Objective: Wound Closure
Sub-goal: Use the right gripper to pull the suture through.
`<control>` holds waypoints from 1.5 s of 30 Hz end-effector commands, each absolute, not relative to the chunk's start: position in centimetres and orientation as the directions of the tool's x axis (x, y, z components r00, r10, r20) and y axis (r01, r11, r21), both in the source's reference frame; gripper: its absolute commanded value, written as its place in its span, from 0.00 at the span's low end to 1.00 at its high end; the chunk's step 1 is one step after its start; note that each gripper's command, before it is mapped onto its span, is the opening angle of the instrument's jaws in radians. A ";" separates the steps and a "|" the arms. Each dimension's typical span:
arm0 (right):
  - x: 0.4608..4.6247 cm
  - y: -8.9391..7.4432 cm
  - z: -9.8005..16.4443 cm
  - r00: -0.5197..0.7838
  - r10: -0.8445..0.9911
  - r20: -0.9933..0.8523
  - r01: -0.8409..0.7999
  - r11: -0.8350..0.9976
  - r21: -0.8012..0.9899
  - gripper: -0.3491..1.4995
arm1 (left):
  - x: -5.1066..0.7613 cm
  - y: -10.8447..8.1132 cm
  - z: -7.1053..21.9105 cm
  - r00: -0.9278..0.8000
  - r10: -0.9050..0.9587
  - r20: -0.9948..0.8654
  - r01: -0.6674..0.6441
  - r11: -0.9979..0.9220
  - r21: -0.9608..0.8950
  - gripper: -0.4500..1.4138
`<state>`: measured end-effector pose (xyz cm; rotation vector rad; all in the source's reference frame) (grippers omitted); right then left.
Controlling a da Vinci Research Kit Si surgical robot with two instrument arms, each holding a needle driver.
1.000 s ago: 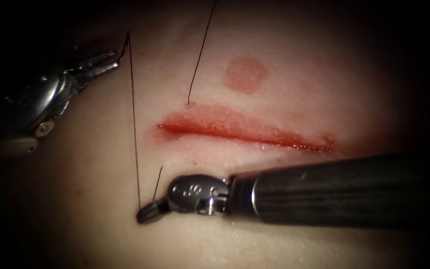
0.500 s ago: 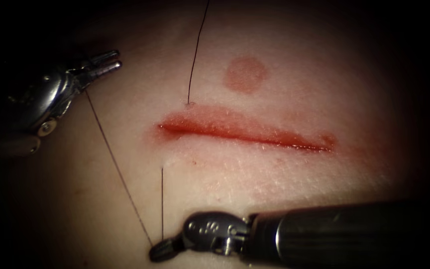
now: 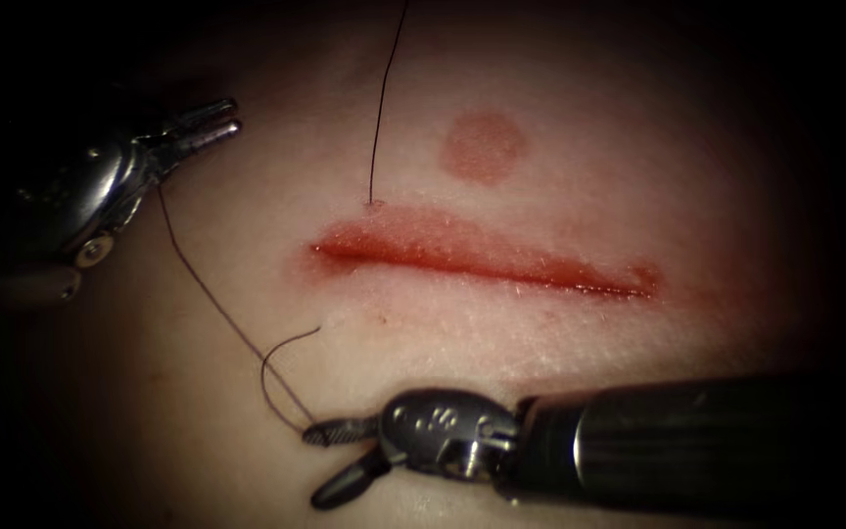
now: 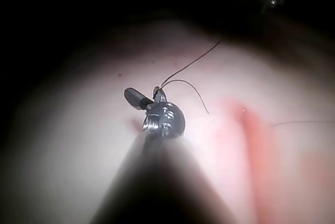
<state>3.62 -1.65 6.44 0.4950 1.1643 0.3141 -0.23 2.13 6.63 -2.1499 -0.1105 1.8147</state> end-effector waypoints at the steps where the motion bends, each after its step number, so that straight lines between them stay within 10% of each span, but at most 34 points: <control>1: 3.61 -1.6 6.5 0.374 0.456 -0.807 0.021 0.866 0.499 0.99 | -0.28 2.1 6.7 0.188 0.266 -0.945 -0.147 -0.944 -0.295 0.05; 15: 3.38 -1.2 6.5 0.382 0.193 -0.904 0.106 0.962 0.251 0.99 | -0.13 2.1 6.7 0.187 0.274 -0.943 -0.135 -0.944 -0.301 0.05; 31: 4.26 -1.2 7.1 0.514 0.002 -0.858 0.126 0.989 0.078 0.95 | 0.03 2.2 6.5 0.168 0.288 -0.943 -0.141 -0.940 -0.312 0.05; 37: 4.38 -1.2 7.3 0.578 -0.031 -0.816 0.169 0.982 0.082 0.73 | 0.03 2.1 6.5 0.168 0.283 -0.944 -0.141 -0.941 -0.307 0.05; 42: 4.43 -1.3 7.4 0.619 -0.058 -0.783 0.212 0.973 0.095 0.00 | 0.02 2.1 6.5 0.168 0.282 -0.945 -0.142 -0.941 -0.306 0.05; 45: 4.40 -1.3 7.4 0.622 -0.062 -0.781 0.224 0.969 0.102 0.00 | 0.02 2.1 6.5 0.167 0.281 -0.945 -0.142 -0.942 -0.305 0.05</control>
